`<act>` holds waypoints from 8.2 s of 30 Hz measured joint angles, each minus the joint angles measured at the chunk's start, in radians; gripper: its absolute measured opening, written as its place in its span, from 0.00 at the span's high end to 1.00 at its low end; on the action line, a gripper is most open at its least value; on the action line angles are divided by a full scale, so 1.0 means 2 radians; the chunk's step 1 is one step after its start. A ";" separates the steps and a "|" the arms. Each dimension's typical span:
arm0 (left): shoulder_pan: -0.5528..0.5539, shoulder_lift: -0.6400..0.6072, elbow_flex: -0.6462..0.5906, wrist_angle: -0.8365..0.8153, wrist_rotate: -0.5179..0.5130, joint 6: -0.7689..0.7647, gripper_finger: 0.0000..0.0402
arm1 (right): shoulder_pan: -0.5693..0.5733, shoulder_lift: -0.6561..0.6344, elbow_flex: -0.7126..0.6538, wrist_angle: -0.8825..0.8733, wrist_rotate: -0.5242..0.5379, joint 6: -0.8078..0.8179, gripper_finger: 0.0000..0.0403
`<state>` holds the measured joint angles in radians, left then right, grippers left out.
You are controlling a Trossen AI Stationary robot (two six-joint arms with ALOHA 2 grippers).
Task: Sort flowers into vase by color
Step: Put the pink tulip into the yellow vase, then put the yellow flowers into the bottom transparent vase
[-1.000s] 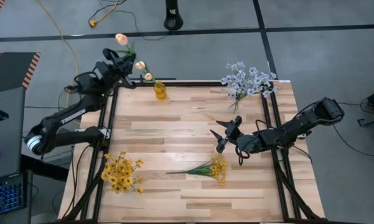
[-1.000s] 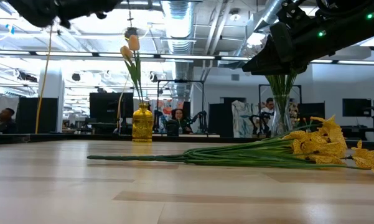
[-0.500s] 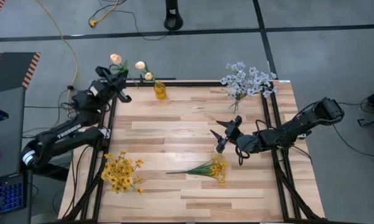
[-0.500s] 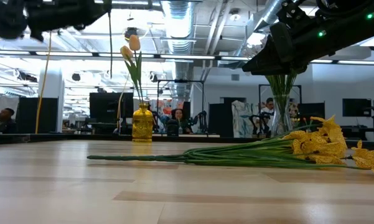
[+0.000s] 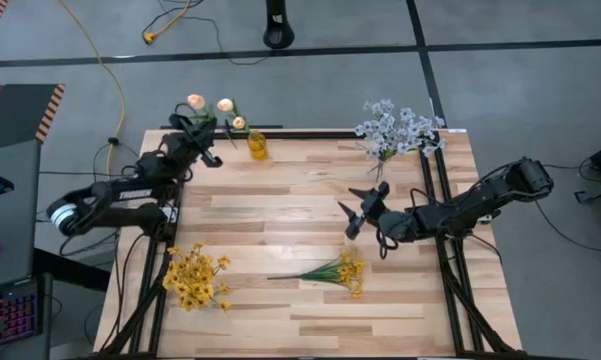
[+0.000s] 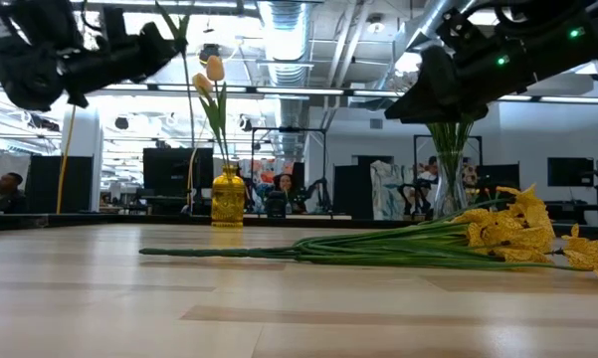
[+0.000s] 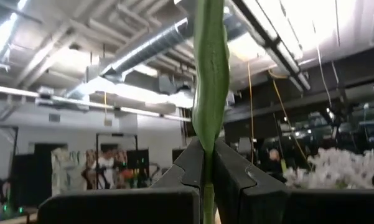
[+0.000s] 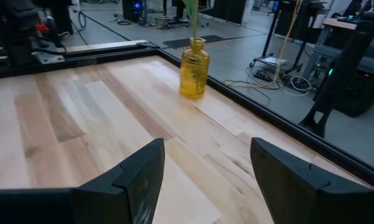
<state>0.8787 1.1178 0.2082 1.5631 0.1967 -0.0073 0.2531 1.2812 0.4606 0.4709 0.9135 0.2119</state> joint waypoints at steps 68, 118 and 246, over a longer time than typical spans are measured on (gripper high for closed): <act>-0.001 0.187 0.163 -0.105 0.052 0.050 0.96 | -0.013 0.000 0.000 0.000 0.000 -0.001 0.34; -0.001 -0.022 0.163 -0.430 0.056 0.019 0.45 | -0.013 0.000 0.000 0.000 0.000 -0.001 0.34; -0.280 -0.101 0.311 -0.951 0.051 0.058 0.45 | 0.060 0.326 0.365 -0.473 -0.415 0.065 0.37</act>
<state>0.3197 0.9154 0.8303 -0.3379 0.2989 0.1085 0.3729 1.9334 1.1911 -0.4756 0.0838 0.3420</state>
